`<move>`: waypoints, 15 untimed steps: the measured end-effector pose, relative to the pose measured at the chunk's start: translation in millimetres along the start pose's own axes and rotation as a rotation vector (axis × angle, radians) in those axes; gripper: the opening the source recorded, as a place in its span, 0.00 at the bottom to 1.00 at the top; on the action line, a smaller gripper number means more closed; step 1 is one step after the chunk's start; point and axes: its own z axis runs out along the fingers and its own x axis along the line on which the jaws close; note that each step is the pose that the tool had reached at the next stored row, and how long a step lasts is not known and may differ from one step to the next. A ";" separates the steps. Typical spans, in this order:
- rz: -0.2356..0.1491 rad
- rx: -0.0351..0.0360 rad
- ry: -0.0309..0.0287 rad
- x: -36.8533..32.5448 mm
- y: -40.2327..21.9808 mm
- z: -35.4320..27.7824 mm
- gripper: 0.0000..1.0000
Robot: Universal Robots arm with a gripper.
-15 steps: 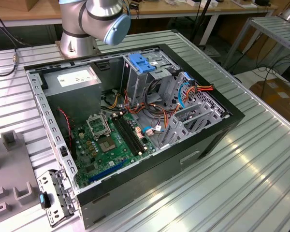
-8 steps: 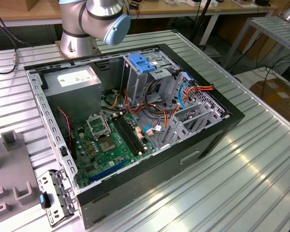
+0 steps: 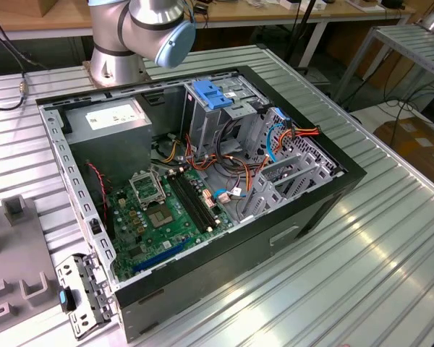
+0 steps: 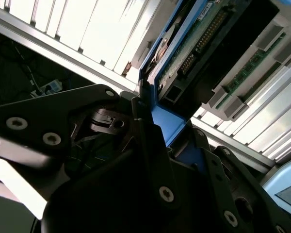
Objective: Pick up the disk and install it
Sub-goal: 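Pick up the disk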
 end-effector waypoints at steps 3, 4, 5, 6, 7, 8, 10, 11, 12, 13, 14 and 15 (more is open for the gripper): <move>0.000 0.0000 0.0000 0.0 0.0 -0.1 0.37; 0.000 0.0000 0.0001 0.0 0.0 -0.2 0.37; 0.000 0.0001 0.0000 0.0 0.0 -0.2 0.37; 0.000 0.0000 0.0000 0.0 0.0 -0.3 0.37; 0.000 0.0001 -0.0001 0.0 0.0 -0.3 0.37; 0.000 -0.0002 0.0001 0.0 0.0 -0.7 0.37; 0.000 -0.0001 0.0000 -0.1 0.0 -1.7 0.37; 0.000 -0.0002 0.0001 -0.1 0.1 -2.2 0.37; 0.000 0.0000 0.0000 -0.1 0.1 -2.8 0.37; 0.000 0.0000 0.0000 -0.1 0.1 -3.3 0.37; 0.000 -0.0001 0.0000 -0.2 0.1 -4.1 0.37; 0.000 -0.0001 0.0000 -0.2 0.1 -4.6 0.37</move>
